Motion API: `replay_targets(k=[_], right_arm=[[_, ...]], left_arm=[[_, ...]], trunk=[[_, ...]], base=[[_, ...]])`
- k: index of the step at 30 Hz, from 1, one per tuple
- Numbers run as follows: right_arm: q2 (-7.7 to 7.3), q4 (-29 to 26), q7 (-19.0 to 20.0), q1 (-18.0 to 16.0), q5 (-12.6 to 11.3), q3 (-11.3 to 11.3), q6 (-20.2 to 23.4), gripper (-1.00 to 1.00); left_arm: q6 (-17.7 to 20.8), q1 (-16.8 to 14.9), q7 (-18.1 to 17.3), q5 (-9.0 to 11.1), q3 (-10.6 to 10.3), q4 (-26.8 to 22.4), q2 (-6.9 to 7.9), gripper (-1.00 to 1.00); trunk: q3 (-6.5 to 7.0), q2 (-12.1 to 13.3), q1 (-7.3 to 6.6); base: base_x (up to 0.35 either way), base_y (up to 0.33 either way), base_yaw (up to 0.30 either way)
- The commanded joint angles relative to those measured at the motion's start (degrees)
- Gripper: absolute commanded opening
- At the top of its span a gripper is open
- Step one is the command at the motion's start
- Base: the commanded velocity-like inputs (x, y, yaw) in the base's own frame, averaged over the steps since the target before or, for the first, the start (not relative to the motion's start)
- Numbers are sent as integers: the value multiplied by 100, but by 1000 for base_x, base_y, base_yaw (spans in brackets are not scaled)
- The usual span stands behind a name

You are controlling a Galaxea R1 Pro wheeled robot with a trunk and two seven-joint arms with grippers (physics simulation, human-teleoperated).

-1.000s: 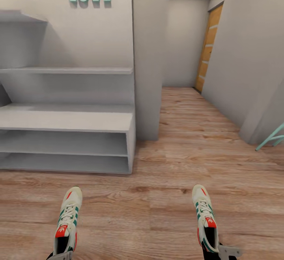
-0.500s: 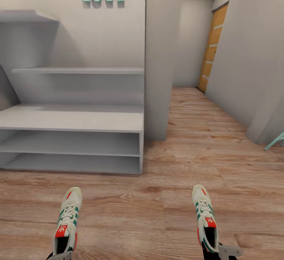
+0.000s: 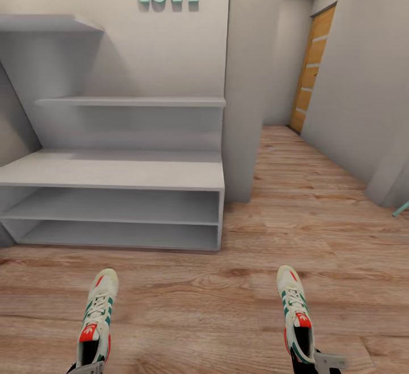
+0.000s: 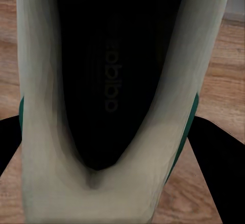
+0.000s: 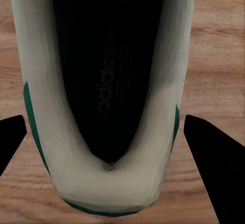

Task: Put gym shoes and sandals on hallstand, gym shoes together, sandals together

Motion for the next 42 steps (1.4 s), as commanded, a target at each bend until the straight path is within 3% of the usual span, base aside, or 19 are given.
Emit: replay_targets(k=[1,27,35,42], right_arm=[[3,1,-4,-3,44,-29,-18,-100],[3,1,-4,-3,45,-29,-18,-100],[1,3,-4,-3,45,-33,-17,-100],[-31,-2,-12,-3,37,-65,-18,-100]], left_arm=[[-20,-7,-49,-34,42,4,-5,-100],[-20,-7,-49,-32,42,7,-5,-100],[-14,-7,-51,-36,41,6,-5,-100],[49,-25,-52,-63,-4,6,-42,-100]], trunk=[[-4,-2,-1],[-4,-2,-1],[-4,-2,-1],[-4,-2,-1]], base=[[0,307,0],[0,305,0],[0,57,-6],[0,1,-220]])
